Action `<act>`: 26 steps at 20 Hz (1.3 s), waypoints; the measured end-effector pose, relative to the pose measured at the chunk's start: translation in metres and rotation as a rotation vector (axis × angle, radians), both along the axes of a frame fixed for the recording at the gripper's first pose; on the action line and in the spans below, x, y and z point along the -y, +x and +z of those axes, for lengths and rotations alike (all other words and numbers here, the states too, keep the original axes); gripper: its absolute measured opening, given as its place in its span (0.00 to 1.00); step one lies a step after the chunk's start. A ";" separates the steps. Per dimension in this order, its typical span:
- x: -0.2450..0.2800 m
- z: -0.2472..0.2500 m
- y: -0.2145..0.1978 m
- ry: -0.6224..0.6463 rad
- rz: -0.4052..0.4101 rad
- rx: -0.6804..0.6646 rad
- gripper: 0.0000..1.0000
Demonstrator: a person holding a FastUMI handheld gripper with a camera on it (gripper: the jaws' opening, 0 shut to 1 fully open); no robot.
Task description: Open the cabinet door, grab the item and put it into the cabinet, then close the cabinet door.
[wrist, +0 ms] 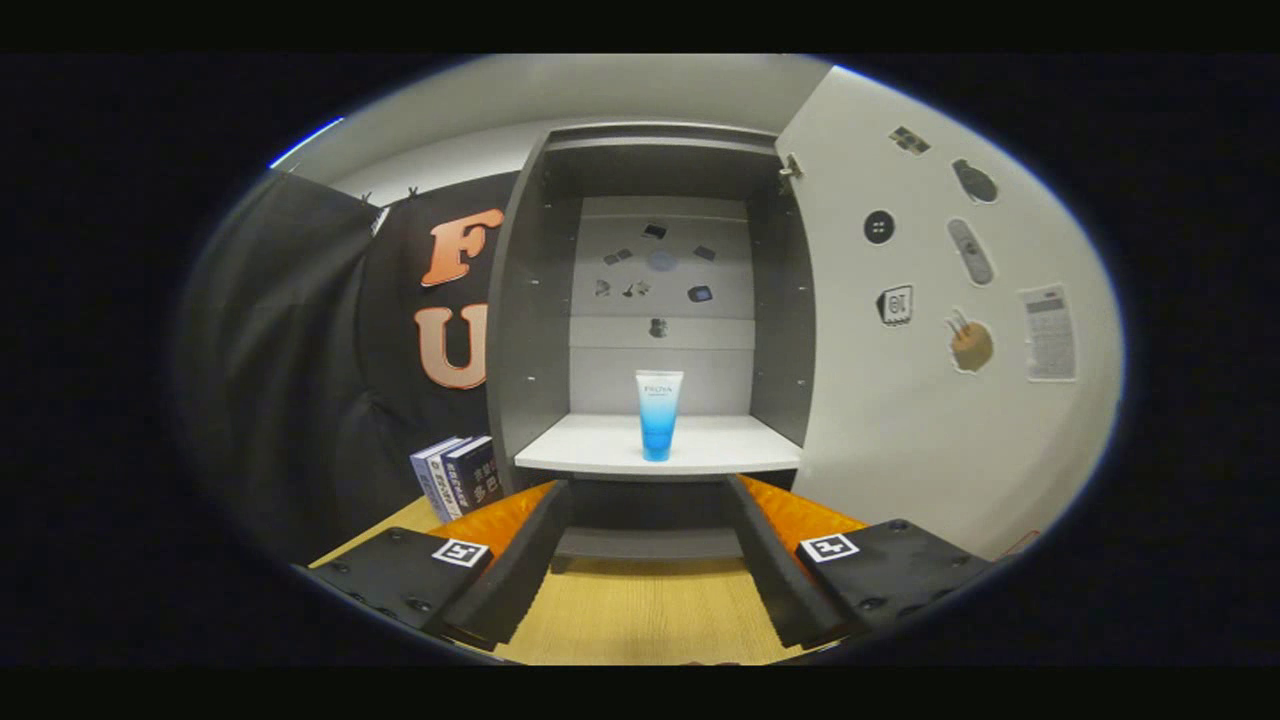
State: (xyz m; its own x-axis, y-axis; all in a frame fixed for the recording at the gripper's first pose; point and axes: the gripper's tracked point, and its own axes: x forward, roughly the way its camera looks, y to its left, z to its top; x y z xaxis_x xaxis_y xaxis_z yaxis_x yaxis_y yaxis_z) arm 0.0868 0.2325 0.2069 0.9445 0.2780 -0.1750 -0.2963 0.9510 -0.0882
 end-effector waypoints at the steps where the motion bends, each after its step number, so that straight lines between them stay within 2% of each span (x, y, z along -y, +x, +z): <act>1: 0.008 -0.003 -0.014 -0.001 0.004 -0.004 0.98; 6: 0.069 -0.003 -0.077 0.005 -0.008 0.004 0.98; 11: 0.144 0.004 -0.113 0.039 -0.042 0.024 0.98; 19: 0.244 -0.013 -0.124 0.046 -0.104 0.026 0.98; 26: 0.320 -0.041 -0.093 0.091 -0.178 -0.006 0.99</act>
